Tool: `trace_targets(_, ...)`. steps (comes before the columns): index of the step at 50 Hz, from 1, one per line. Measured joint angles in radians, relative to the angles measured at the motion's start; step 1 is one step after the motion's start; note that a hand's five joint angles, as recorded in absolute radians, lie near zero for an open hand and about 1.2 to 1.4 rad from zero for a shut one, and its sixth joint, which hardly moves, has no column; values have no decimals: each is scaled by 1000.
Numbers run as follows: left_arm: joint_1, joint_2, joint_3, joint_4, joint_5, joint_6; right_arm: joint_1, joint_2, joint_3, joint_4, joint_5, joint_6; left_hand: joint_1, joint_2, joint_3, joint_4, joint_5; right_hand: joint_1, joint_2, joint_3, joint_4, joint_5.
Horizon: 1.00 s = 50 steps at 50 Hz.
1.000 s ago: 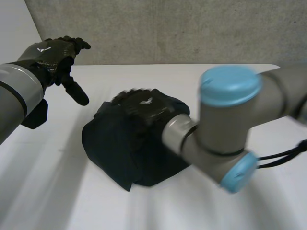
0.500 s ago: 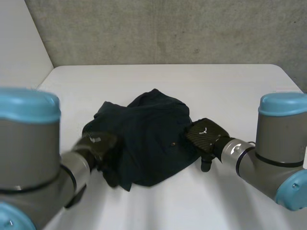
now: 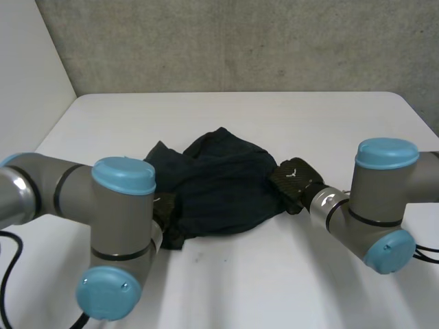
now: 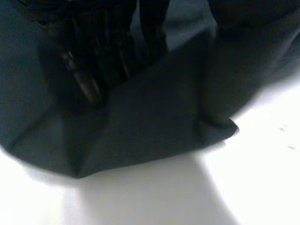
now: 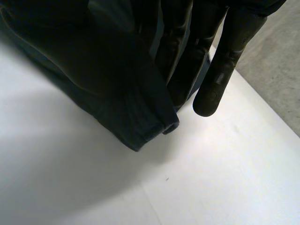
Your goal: Fold the shorts.
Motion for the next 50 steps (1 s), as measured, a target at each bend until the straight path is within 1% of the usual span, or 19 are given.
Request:
trace_targets(3, -1, -21, 24, 4, -14, 0, 0, -34, 12, 15, 3, 26, 235, 256, 259, 273, 270, 0, 0, 3, 0, 0)
trace_targets(5, -1, -18, 41, 6, -35, 1, -2, -85, 30, 42, 5, 58, 264, 339, 334, 350, 328, 0, 0, 3, 0, 0)
trace_targets(7, -1, 11, 46, 5, -47, 3, -2, -107, 37, 55, 6, 68, 264, 353, 353, 363, 328, 0, 0, 3, 0, 0)
trace_targets(12, 1, 179, 25, -14, -54, 41, -5, -216, 59, 133, 5, 87, 264, 355, 356, 364, 328, 0, 0, 3, 0, 0)
trace_targets(17, 3, 420, 6, -94, -8, 169, -5, -365, 43, 246, 5, 82, 264, 355, 356, 366, 328, 0, 0, 3, 0, 0)
trace_targets(18, 3, 478, 9, -124, 9, 204, -6, -418, 25, 287, 5, 82, 264, 355, 356, 368, 328, 0, 0, 3, 0, 0)
trace_targets(20, 3, 551, 23, -166, 34, 244, -9, -491, -9, 343, 5, 84, 264, 355, 356, 369, 328, 0, 0, 3, 0, 0)
trace_targets(21, 3, 551, 23, -166, 34, 244, -9, -491, -9, 343, 5, 84, 264, 355, 356, 369, 328, 0, 0, 3, 0, 0)
trace_targets(22, 4, 637, 56, -221, 66, 282, -16, -570, -57, 405, 6, 86, 264, 355, 357, 376, 328, 0, 0, 3, 0, 0)
trace_targets(25, 6, 714, 113, -272, 95, 305, -26, -644, -119, 460, 6, 92, 264, 357, 375, 381, 328, 0, 0, 3, 0, 0)
trace_targets(29, 13, 772, 202, -311, 123, 314, -37, -703, -193, 500, 8, 110, 264, 358, 376, 382, 328, 0, 0, 3, 1, 0)
trace_targets(32, 17, 760, 241, -317, 131, 312, -44, -708, -233, 508, 9, 134, 264, 359, 375, 382, 328, 0, 0, 3, 1, 0)
trace_targets(37, 25, 658, 272, -312, 137, 310, -44, -650, -252, 500, 17, 151, 264, 359, 376, 382, 328, 6, 0, 3, 1, 0)
trace_targets(41, 54, 499, 292, -289, 137, 309, -34, -545, -266, 484, 35, 153, 264, 359, 376, 382, 328, 10, 0, 3, 1, 0)
trace_targets(42, 74, 417, 309, -267, 137, 309, -25, -475, -283, 467, 49, 150, 264, 359, 376, 382, 328, 10, 0, 3, 1, 0)
trace_targets(43, 78, 401, 313, -263, 137, 309, -23, -462, -287, 463, 52, 149, 264, 359, 376, 382, 328, 10, 0, 3, 1, 0)
trace_targets(45, 103, 280, 359, -217, 136, 311, -7, -364, -328, 431, 81, 145, 264, 360, 376, 382, 328, 10, 0, 3, 1, 0)
trace_targets(47, 112, 224, 391, -190, 136, 312, -2, -325, -349, 416, 97, 143, 264, 360, 376, 383, 328, 10, 0, 3, 1, 0)
trace_targets(50, 132, 51, 521, -91, 139, 314, 17, -172, -451, 334, 181, 133, 264, 361, 379, 383, 328, 10, 0, 3, 1, 0)
